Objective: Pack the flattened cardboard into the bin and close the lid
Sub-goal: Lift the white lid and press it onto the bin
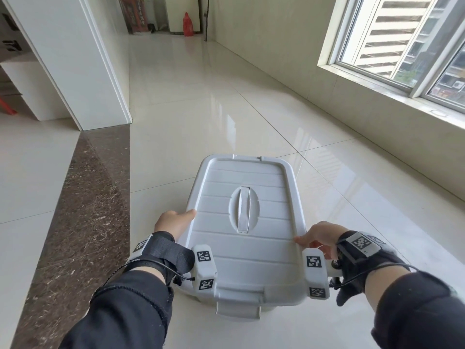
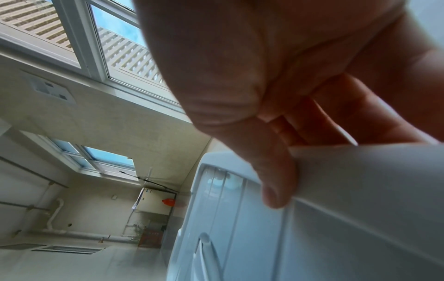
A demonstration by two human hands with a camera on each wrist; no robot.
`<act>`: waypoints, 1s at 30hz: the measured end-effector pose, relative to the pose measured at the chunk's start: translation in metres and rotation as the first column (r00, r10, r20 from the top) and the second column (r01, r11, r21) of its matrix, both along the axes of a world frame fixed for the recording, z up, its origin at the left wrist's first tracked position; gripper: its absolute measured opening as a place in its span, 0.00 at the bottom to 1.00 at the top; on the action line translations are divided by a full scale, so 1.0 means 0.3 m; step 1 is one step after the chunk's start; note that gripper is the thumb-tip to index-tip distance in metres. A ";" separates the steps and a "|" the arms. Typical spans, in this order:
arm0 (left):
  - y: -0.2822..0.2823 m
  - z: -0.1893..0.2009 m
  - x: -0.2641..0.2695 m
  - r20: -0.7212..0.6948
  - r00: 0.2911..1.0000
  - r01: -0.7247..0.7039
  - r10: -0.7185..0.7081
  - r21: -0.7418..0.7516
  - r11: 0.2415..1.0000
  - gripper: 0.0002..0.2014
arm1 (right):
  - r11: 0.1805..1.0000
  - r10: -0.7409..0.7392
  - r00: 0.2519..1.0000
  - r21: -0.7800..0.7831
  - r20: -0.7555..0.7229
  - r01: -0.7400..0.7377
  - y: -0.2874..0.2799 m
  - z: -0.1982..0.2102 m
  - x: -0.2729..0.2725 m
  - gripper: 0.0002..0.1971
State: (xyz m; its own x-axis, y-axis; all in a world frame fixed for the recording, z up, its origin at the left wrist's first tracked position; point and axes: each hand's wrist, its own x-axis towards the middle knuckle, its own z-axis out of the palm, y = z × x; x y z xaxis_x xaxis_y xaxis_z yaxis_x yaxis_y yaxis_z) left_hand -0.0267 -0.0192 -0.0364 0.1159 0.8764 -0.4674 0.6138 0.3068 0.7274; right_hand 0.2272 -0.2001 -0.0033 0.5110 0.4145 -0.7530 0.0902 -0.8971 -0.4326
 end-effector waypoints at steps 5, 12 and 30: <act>0.018 -0.003 -0.039 -0.009 0.999 -0.038 0.037 -0.027 0.999 0.35 | 0.984 -0.122 0.986 0.116 -0.112 0.135 0.018 -0.029 -0.056 0.14; 0.044 -0.008 -0.120 0.009 0.983 -0.184 0.185 -0.069 0.981 0.26 | 0.936 -0.225 0.951 0.224 -0.211 0.271 0.080 -0.048 -0.164 0.12; 0.050 -0.114 -0.162 0.156 0.937 -0.272 0.312 -0.235 0.933 0.41 | 0.879 -0.297 0.902 0.280 -0.312 0.386 0.128 -0.054 -0.305 0.12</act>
State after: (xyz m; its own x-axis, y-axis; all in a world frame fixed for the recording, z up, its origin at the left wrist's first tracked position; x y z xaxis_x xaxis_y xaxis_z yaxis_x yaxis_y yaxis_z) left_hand -0.0753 -0.0043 -0.0707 -0.0277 0.7710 -0.6363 0.3327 0.6073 0.7214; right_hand 0.1356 -0.1617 -0.0196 0.4768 0.4937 -0.7273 -0.3476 -0.6540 -0.6719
